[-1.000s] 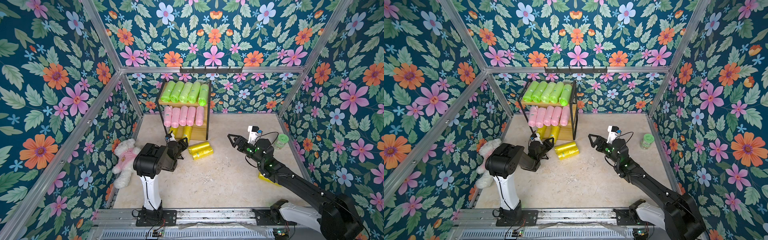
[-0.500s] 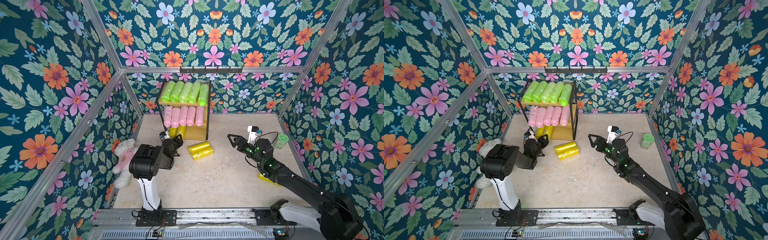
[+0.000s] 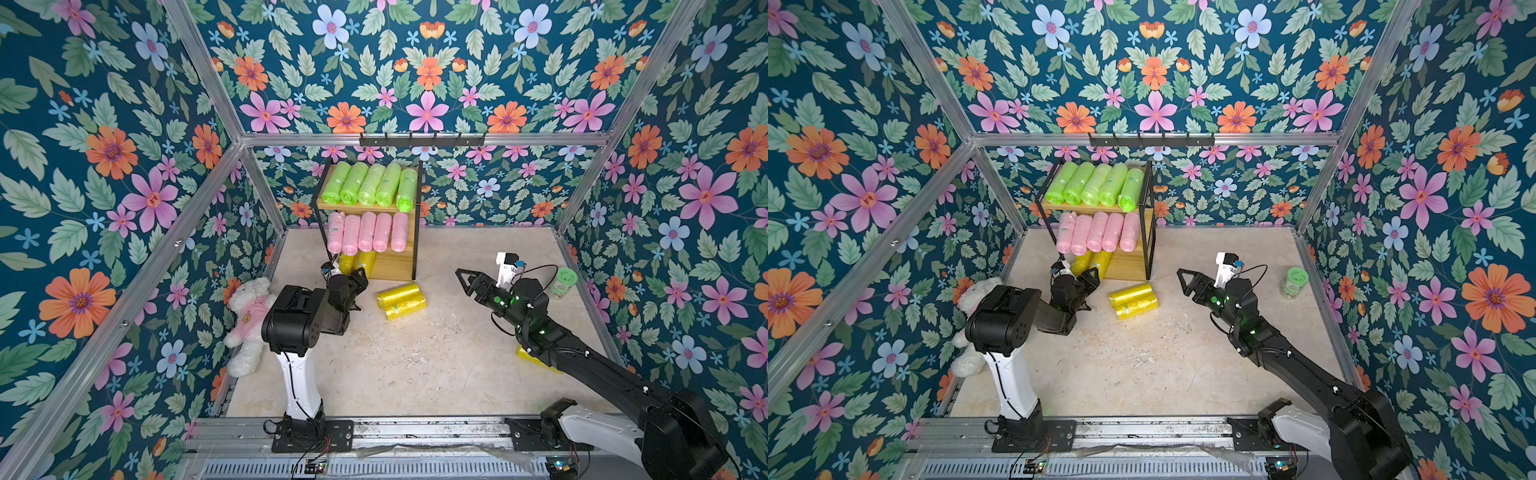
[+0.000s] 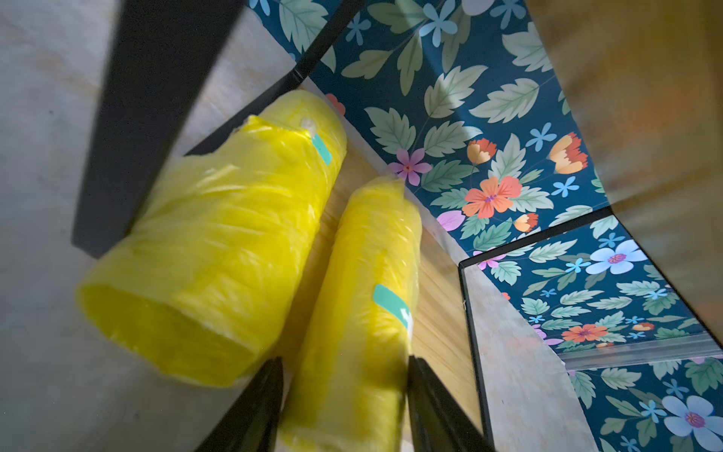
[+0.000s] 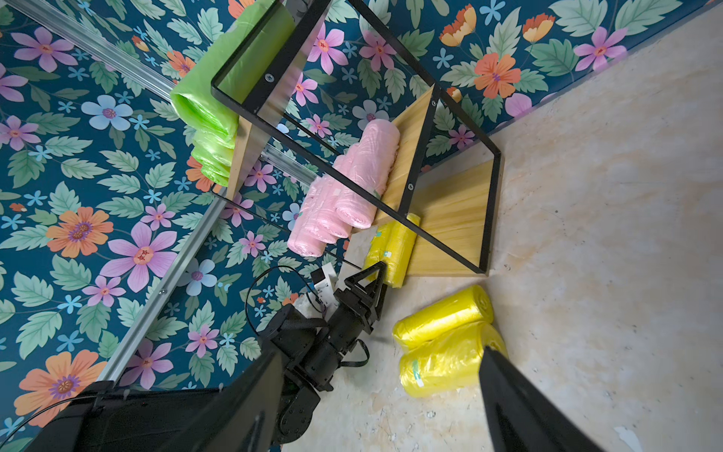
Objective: Sort the rolls of trash bags by color and place them on the shelf
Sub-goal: Place the roll of trash bags on the shelf.
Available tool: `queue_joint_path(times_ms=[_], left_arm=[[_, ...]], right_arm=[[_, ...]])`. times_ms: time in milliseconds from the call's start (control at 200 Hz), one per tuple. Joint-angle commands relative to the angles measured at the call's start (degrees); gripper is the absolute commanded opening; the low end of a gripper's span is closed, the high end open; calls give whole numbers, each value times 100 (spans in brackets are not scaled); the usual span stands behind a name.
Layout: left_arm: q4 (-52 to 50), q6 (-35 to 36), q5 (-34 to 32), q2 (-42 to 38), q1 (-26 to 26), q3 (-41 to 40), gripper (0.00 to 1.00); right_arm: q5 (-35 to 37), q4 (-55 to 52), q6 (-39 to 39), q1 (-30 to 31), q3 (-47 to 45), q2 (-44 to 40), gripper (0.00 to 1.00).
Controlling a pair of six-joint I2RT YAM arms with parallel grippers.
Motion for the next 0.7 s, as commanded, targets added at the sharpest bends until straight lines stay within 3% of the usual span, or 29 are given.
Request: queue_joint_path(times_ms=[0, 305, 520, 695], left_arm=[[29, 58, -114, -140, 2, -109, 60], [22, -46, -21, -184, 2, -281, 62], [30, -113, -167, -40, 2, -224, 51], [-4, -145, -313, -48, 2, -177, 49]], right_arm=[[46, 125, 17, 11, -9, -32, 84], [29, 186, 55, 12, -44, -2, 84], [54, 152, 39, 6, -26, -22, 83], [64, 143, 29, 11, -35, -18, 83]])
